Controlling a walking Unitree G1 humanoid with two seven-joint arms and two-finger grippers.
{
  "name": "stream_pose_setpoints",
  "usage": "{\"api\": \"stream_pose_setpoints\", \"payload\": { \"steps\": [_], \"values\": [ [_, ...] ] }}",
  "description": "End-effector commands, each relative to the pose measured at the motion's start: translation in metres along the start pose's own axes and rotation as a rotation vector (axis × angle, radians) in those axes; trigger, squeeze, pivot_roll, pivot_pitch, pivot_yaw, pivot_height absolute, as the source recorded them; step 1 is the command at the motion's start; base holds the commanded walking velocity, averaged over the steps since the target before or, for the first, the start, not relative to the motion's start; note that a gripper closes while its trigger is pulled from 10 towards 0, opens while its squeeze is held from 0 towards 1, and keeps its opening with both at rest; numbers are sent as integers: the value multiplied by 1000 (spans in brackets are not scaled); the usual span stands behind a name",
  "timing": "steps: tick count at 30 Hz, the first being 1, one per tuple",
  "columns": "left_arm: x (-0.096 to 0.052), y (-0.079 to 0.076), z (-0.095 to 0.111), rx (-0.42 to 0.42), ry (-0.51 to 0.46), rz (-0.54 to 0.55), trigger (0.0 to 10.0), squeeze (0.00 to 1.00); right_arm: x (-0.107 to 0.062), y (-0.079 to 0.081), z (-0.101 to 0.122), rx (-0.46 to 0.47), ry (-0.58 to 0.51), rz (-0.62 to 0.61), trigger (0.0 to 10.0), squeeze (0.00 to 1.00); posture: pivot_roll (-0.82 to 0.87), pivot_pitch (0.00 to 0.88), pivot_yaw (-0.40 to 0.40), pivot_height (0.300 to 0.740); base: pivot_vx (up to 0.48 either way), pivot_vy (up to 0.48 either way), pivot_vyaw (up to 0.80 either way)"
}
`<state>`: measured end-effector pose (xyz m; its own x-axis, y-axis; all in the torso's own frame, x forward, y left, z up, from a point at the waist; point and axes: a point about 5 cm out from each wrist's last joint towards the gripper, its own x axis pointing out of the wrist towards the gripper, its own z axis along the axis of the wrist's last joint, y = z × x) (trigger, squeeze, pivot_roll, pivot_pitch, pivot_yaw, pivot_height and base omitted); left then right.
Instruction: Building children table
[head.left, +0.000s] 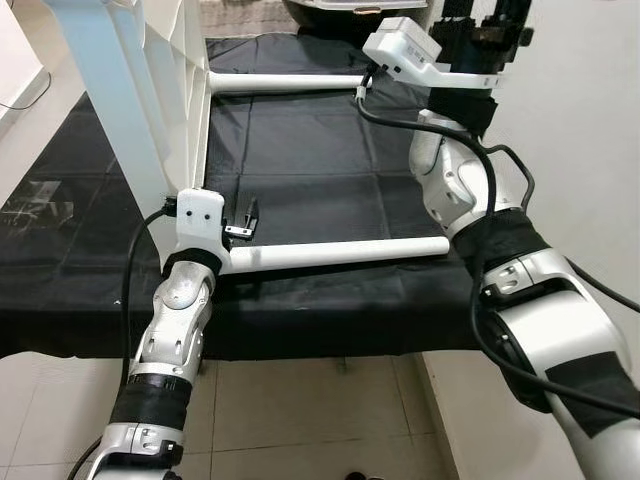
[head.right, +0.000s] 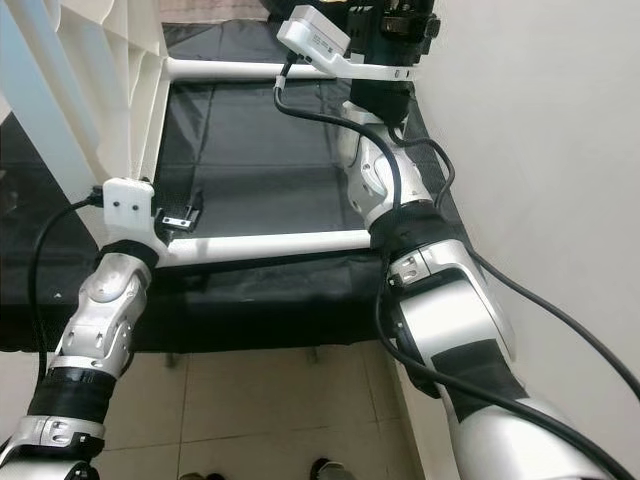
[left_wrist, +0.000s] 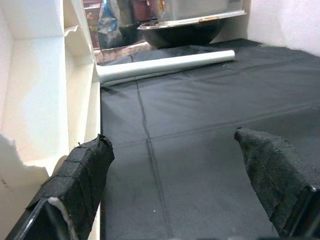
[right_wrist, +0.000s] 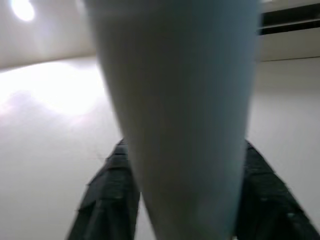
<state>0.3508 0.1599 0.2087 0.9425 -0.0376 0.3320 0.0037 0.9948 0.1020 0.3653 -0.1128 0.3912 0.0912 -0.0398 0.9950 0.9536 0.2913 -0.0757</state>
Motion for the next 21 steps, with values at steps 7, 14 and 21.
{"api": "stream_pose_setpoints", "payload": {
  "steps": [7, 14, 21],
  "values": [
    [0, 23, -2, 112, 2, 26, 10000, 0, -4, 6, 2, 34, 19, 48, 0, 0, 76, 230, -46, 740, 0, 0, 0],
    [7, 60, 9, 326, -2, -18, 10000, 0, -6, 9, 0, 44, 38, 74, 0, 0, 89, 229, -44, 740, 0, 0, 0],
    [23, 105, 38, 446, -23, 27, 10000, 0, 2, 10, -5, 31, 63, 103, 0, 0, 106, 223, -35, 740, 0, 0, 0]
  ]
}}
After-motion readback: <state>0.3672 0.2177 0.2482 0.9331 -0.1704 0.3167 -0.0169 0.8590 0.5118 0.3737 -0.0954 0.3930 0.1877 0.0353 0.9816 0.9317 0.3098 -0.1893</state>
